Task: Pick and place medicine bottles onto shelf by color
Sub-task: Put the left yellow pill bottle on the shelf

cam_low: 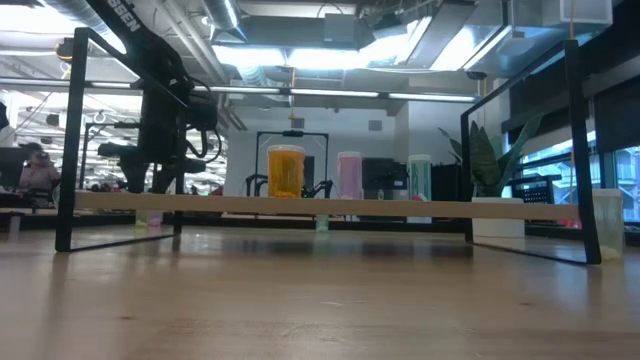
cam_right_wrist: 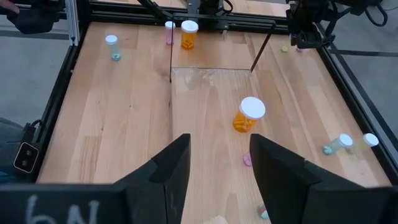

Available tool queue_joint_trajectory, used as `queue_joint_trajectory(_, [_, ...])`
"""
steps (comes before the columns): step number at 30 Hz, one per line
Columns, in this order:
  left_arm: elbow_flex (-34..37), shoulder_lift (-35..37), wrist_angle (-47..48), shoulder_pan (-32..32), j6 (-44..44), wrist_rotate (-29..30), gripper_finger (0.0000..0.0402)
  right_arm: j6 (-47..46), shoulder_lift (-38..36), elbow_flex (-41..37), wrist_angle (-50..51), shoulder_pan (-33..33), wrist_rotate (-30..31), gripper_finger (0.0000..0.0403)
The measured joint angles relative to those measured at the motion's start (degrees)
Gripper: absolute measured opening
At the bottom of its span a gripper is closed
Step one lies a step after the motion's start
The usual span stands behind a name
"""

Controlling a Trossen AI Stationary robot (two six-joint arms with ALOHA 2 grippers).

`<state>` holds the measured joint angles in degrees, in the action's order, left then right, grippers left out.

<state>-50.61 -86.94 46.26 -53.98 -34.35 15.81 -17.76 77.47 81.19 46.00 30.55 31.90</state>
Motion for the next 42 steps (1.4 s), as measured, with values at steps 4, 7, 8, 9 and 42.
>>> queue_joint_trajectory(4, [0.0, 0.0, 0.0, 0.0, 0.0, 0.0, 0.0141, 0.0, 0.0, 0.0, 0.0, 0.0, 0.0, 0.0168])
queue_joint_trajectory(7, [0.0, 0.0, 0.0, 0.0, 0.0, 0.0, 0.0135, 0.0, 0.0, 0.0, 0.0, 0.0, 0.0, 0.0168])
queue_joint_trajectory(8, [0.0, 0.0, 0.0, 0.0, 0.0, 0.0, 0.0133, 0.0, 0.0, 0.0, 0.0, 0.0, 0.0, 0.0168])
queue_joint_trajectory(9, [0.0, 0.0, 0.0, 0.0, 0.0, 0.0, 0.0130, 0.0, 0.0, 0.0, 0.0, 0.0, 0.0, 0.0168])
queue_joint_trajectory(42, [0.0, 11.3, 5.1, 1.5, 3.7, -2.4, 0.0117, 0.0, 0.0, 0.0, 0.0, 0.0, 0.0, 0.0168])
